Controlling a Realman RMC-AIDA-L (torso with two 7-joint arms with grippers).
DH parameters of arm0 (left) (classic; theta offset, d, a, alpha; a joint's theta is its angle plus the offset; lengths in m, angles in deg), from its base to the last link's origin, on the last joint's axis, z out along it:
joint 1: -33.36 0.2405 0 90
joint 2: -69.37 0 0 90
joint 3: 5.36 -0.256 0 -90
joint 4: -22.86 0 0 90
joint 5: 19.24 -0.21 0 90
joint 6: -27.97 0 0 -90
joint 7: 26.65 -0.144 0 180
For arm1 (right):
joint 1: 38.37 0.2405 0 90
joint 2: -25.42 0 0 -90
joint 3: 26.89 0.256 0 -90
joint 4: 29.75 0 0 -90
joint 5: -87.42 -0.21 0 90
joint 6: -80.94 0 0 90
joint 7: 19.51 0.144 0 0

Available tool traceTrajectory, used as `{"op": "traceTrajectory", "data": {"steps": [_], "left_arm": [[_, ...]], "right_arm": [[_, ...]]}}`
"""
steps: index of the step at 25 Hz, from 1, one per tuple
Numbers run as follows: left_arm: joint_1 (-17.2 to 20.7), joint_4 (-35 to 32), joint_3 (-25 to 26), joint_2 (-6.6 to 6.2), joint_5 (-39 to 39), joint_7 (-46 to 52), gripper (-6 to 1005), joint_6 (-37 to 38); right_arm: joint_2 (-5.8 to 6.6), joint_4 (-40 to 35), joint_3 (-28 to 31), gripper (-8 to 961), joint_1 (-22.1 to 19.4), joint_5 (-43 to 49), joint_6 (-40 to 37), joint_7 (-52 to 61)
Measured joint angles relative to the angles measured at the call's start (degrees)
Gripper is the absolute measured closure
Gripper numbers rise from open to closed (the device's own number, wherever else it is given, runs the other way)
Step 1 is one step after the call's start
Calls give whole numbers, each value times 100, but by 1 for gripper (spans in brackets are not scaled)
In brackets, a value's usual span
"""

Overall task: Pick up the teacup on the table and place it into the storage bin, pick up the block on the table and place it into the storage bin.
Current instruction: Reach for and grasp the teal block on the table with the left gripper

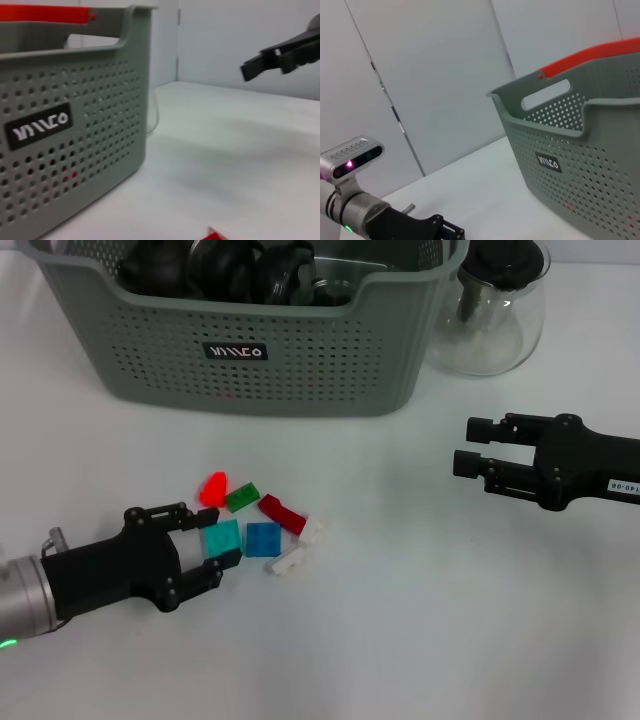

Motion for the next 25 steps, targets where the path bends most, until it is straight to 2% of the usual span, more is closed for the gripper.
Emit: {"op": "traceTrajectory", "data": {"steps": [3, 9, 16, 25], "left_arm": [[-8, 126, 48, 9, 26, -253, 479, -79], [-6, 303, 86, 12, 12, -575, 353, -350], [-31, 449, 84, 14, 17, -682, 361, -690], [-29, 517, 111, 12, 101, -811, 400, -780]], "right_arm": [[0, 0, 0, 369, -15, 0, 2, 1], [0, 0, 0, 369, -25, 0, 2, 1], [1, 42, 0, 369, -27, 0, 8, 1], [9, 62, 0, 370, -39, 0, 9, 1]]}}
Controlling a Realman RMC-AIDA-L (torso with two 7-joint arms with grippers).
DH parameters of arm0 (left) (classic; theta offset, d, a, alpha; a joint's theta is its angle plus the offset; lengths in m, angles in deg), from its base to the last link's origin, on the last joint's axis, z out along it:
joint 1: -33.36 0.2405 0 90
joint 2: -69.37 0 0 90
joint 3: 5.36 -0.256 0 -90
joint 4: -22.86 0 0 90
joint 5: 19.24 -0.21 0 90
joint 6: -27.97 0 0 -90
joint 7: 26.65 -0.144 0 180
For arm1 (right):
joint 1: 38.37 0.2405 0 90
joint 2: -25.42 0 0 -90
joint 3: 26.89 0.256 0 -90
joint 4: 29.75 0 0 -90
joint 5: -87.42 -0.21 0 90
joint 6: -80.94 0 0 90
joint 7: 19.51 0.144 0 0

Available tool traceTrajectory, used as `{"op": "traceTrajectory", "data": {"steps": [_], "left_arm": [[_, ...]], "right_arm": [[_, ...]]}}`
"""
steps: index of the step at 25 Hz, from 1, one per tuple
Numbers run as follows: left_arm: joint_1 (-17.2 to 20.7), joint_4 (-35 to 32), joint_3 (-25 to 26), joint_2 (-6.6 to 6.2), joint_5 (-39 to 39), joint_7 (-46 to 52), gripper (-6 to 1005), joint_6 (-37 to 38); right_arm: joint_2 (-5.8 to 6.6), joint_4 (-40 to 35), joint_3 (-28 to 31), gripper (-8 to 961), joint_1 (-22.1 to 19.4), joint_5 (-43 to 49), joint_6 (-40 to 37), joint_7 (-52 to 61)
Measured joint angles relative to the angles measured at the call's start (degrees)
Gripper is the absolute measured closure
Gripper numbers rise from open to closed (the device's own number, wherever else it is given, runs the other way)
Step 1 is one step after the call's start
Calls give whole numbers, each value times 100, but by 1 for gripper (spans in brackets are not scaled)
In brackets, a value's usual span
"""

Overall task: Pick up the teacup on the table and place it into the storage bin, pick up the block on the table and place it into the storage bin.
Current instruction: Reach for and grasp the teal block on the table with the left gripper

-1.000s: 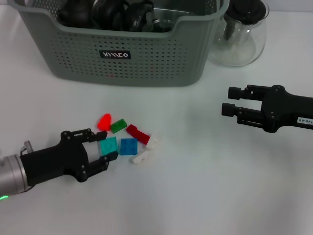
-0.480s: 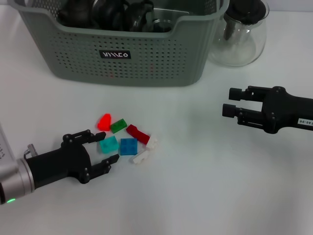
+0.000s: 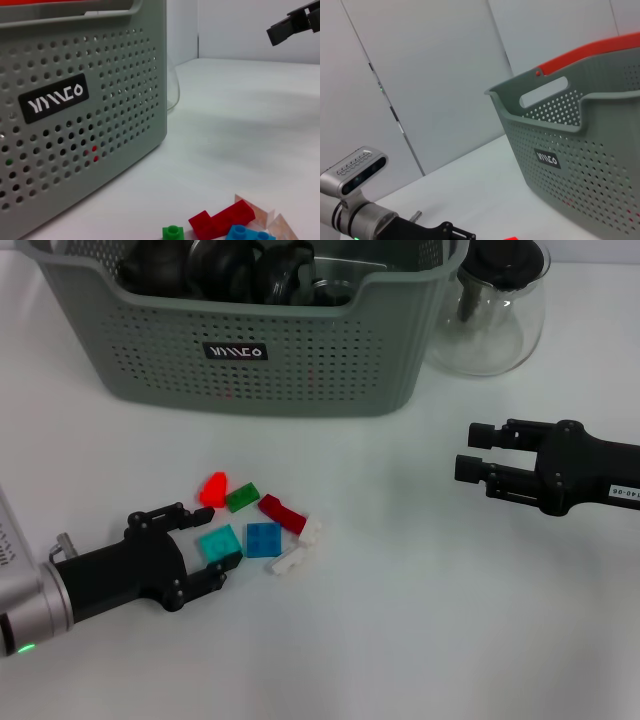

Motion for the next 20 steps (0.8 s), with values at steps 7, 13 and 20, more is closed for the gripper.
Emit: {"op": "traceTrajectory", "data": {"steps": [7, 13, 20], "left_arm": [[-3, 2, -1, 0, -2, -7, 440, -28], [10, 2, -22, 0, -42, -10, 474, -72], [37, -32, -8, 0, -13, 17, 523, -62]], "right_arm": [[0, 0, 0, 370, -7, 0, 0, 0], [0, 0, 0, 370, -7, 0, -1, 0], [0, 0, 0, 370, -7, 0, -1, 0]]}}
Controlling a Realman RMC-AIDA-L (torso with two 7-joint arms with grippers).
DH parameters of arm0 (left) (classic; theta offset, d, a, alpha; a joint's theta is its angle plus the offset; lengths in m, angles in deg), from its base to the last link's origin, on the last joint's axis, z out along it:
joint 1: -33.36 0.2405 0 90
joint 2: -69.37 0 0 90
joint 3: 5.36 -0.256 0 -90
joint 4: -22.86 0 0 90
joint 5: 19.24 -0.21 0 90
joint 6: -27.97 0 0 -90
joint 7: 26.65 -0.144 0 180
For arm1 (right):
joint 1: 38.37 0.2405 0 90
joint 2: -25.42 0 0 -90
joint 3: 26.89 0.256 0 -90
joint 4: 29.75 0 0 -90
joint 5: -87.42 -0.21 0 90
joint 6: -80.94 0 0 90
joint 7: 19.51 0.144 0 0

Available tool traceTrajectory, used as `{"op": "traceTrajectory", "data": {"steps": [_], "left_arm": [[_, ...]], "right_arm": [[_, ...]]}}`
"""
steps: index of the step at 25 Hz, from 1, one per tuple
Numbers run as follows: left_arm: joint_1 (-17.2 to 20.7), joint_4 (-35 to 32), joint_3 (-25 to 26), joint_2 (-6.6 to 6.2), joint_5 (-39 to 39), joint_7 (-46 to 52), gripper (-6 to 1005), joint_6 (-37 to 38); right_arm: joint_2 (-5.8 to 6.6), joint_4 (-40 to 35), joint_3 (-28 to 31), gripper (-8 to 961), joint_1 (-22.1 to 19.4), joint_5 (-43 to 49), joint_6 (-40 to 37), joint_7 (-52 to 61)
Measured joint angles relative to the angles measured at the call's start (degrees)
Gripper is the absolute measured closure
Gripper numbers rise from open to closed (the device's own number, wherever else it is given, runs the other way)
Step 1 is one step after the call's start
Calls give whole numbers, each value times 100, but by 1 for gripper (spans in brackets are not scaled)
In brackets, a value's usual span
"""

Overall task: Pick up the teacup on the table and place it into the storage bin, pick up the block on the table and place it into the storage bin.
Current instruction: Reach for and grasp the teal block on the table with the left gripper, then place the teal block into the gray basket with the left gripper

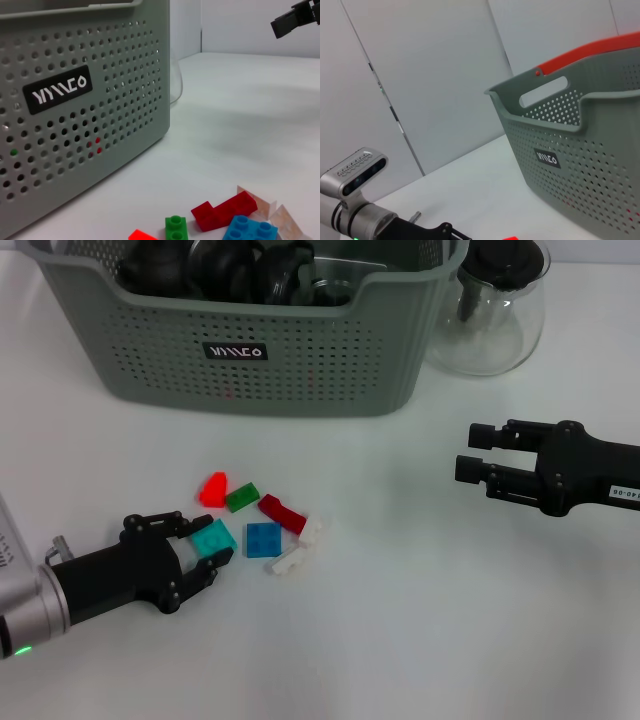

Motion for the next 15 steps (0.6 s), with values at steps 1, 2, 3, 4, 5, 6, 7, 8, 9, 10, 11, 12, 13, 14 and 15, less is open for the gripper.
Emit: {"op": "traceTrajectory", "data": {"steps": [1, 2, 3, 4, 5, 6, 7, 8, 9, 10, 11, 12, 13, 14, 15], "left_arm": [[2, -6, 0, 0, 0, 10, 537, 12], [6, -21, 20, 0, 0, 24, 551, 67], [14, -52, 67, 0, 2, 52, 566, 168], [25, -101, 139, -1, 3, 117, 580, 309], [38, -174, 228, -7, 3, 211, 594, 501], [49, -310, 367, -25, 3, 368, 594, 766], [52, -459, 504, -43, 3, 584, 594, 1149], [44, -549, 607, -62, 3, 713, 594, 1406], [5, -637, 745, -95, 16, 874, 594, 1746], [-43, -682, 901, -137, 27, 1046, 594, 2107], [-124, -698, 1054, -186, 49, 1192, 593, 2399], [-240, -681, 1260, -247, 121, 1418, 593, 2748], [-290, -675, 1331, -266, 166, 1517, 593, 2880], [-421, -660, 1486, -292, 321, 1769, 593, 3125], [-530, -657, 1579, -305, 495, 2016, 593, 3255]], "right_arm": [[0, 0, 0, 370, 0, 0, 0, 0], [0, 0, 0, 370, 0, 0, 0, 0], [0, 0, 0, 370, 0, 0, -1, 0], [0, 0, 0, 370, 0, 0, -4, 2], [0, 0, 0, 370, 0, 0, -4, 2], [0, 0, 0, 370, 0, 0, -7, 4], [2, 0, 0, 370, 0, 0, -9, 5], [4, 0, 0, 370, 0, 0, -10, 6], [7, 0, 0, 370, 0, 0, -9, 6], [9, -1, 0, 370, 0, 0, -7, 7], [9, 0, 0, 369, 2, 0, -4, 7], [9, 0, 0, 369, 3, 0, -4, 8], [9, -1, 0, 369, 6, 0, -3, 8], [9, -1, 0, 369, 7, 0, -3, 8], [8, 0, 0, 369, 8, 0, -2, 8]]}}
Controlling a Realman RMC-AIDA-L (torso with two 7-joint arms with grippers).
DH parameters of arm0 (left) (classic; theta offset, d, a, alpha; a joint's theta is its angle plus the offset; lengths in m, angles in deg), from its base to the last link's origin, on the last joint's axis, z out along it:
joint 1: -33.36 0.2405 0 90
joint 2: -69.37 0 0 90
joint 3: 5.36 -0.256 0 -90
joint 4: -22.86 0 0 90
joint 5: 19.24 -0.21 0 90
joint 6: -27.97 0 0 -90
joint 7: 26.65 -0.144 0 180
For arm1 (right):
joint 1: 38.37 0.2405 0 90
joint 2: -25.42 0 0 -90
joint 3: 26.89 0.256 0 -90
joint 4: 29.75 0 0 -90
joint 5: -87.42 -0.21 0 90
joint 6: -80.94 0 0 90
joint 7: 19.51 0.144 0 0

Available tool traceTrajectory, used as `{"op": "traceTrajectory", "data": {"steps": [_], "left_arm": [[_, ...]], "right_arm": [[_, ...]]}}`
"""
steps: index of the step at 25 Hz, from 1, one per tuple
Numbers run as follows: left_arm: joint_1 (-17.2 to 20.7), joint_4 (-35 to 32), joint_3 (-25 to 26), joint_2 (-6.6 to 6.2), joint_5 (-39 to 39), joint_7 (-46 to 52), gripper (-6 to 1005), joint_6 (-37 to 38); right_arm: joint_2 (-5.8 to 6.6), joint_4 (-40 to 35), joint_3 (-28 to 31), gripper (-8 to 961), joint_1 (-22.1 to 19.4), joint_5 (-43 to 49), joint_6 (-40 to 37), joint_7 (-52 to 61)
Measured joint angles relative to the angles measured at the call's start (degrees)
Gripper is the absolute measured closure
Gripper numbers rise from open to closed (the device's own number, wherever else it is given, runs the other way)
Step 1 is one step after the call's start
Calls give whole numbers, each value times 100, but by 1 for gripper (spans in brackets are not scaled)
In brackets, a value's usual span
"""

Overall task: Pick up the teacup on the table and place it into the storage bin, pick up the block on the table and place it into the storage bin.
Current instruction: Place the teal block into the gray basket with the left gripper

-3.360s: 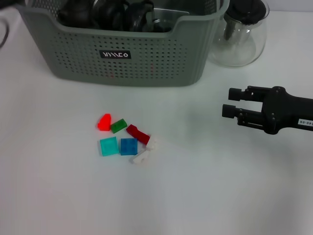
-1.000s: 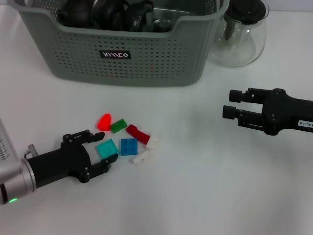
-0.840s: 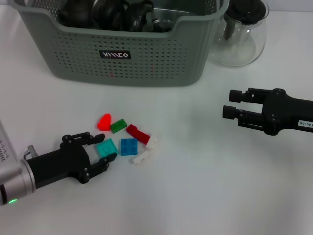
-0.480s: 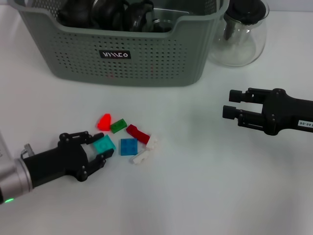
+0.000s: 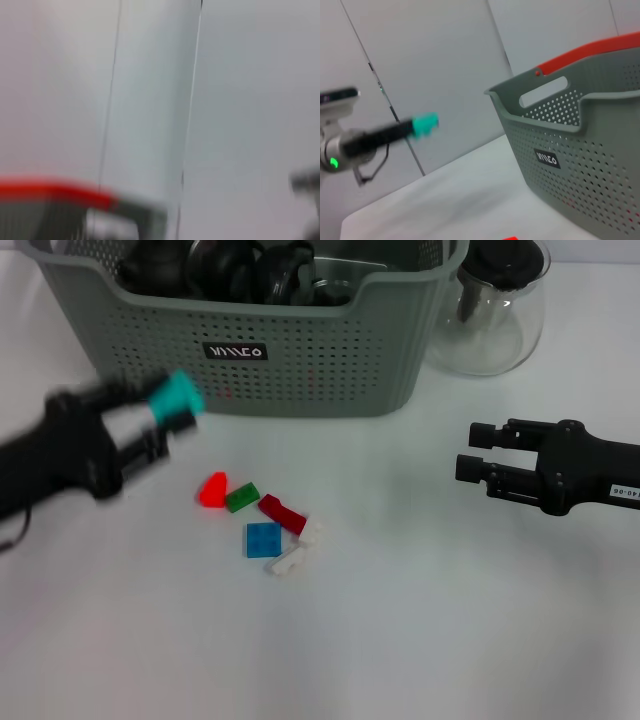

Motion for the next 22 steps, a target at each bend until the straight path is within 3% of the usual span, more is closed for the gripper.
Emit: {"op": "traceTrajectory", "data": {"steps": [5, 10, 12, 17, 19, 22], "left_arm": [[-705, -70, 81, -35, 748, 990, 594, 73], [-1591, -695, -136, -58, 880, 2245, 594, -861], [-1891, -1120, -801, -147, 747, 3096, 594, -1693], [-2005, -1766, -2777, -362, 489, 4657, 594, -3466], [-1999, -1941, -3240, -371, 177, 5137, 593, -3915], [-2025, -2077, -3510, -324, -304, 5555, 593, -4291]], "right_arm": [[-10, -1, 0, 369, 40, 0, 2, 1], [-22, -1, 0, 369, 83, 0, 2, 1], [-26, 0, 0, 369, 89, -1, 3, 1], [-26, 0, 0, 369, 97, -13, 2, 1], [-27, -1, 0, 369, 99, -14, 3, 1], [-26, -1, 0, 369, 106, -13, 30, 1]]}}
